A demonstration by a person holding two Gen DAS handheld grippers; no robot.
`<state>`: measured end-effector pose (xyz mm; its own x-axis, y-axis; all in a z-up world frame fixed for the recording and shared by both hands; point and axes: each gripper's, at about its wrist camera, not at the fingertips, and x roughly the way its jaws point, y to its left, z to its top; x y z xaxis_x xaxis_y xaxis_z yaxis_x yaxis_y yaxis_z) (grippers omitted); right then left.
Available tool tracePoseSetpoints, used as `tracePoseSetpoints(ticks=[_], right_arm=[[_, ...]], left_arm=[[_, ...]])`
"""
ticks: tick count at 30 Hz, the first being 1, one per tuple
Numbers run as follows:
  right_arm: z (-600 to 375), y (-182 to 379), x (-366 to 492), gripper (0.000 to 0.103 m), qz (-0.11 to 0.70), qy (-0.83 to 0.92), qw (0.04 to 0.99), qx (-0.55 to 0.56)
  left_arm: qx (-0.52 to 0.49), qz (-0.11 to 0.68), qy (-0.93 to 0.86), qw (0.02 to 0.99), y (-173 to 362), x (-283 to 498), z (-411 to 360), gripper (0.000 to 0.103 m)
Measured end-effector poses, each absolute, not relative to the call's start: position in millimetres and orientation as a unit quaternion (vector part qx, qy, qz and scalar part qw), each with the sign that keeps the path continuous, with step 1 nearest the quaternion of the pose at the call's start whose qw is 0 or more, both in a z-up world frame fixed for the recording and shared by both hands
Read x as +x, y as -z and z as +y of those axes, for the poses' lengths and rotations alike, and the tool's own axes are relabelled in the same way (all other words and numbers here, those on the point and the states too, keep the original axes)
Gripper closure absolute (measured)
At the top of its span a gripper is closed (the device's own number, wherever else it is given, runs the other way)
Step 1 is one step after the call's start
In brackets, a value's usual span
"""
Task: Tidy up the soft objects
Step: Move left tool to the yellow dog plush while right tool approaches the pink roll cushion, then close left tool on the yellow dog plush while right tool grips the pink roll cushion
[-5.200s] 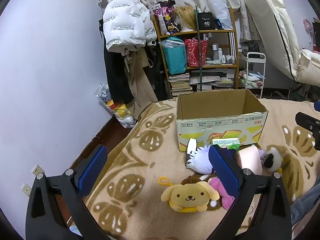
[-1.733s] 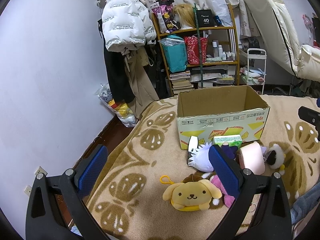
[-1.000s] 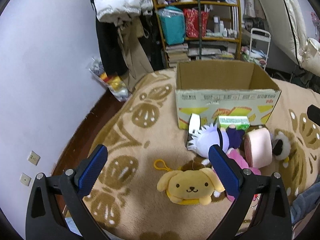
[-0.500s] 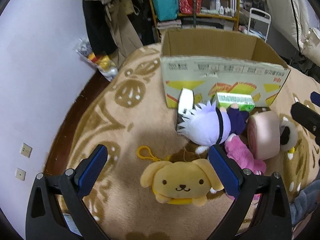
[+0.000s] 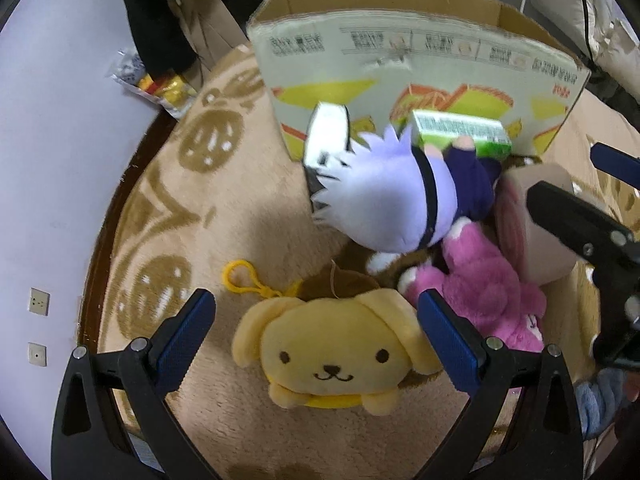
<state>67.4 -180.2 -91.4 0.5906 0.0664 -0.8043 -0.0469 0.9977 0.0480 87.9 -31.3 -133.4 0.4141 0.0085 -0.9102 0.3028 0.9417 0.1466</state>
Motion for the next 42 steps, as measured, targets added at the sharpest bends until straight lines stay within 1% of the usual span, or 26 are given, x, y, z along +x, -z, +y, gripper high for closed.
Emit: tracePoseSetpoints(ticks=[8,16,20,21,23,27,30,33,35,39,42], right_arm=[[-172.9,105.5,68.1,0.0,0.473,-0.049,0.88,0.004],[-169.6,115.0,69.7,0.0,0.49,-0.05,0.87,-0.002],[-171.7,116.4,69.6,0.002,0.494,-0.051,0.868,0.006],[-172.1,117.4,69.4,0.003,0.495,-0.05,0.867,0.008],[-174.0,119.6,69.7,0.009,0.499,-0.05,0.865,0.016],[-180.8,120.5,67.9,0.01,0.496,-0.053,0.866,0.04],[-184.7,118.1,68.2,0.014,0.495,-0.053,0.866,0.04],[-187.5,121.5,69.6,0.021,0.505,-0.05,0.86,0.044],[-189.4,124.4,70.5,0.027,0.515,-0.049,0.855,0.047],[-188.7,127.4,67.9,0.033,0.523,-0.047,0.85,0.036],[-185.7,130.3,67.3,0.04,0.524,-0.043,0.851,0.016]], left_arm=[[0.148,0.563,0.091,0.808,149.0,90.0,-33.1,0.003],[0.12,0.591,0.089,0.793,156.7,95.6,-25.8,0.003],[0.105,0.599,0.09,0.789,157.0,94.9,-22.6,0.004],[0.101,0.6,0.092,0.788,157.0,94.9,-21.8,0.007],[0.093,0.604,0.093,0.786,157.0,95.5,-20.5,0.008],[0.095,0.608,0.096,0.783,158.6,94.5,-20.9,0.008],[0.103,0.613,0.097,0.777,164.3,95.8,-21.5,0.008],[0.108,0.613,0.096,0.777,165.7,94.8,-22.7,0.007],[0.105,0.615,0.096,0.776,165.9,94.7,-23.1,0.007],[0.099,0.626,0.094,0.767,169.8,96.6,-20.6,0.007],[0.091,0.627,0.095,0.768,169.4,96.1,-17.5,0.011]])
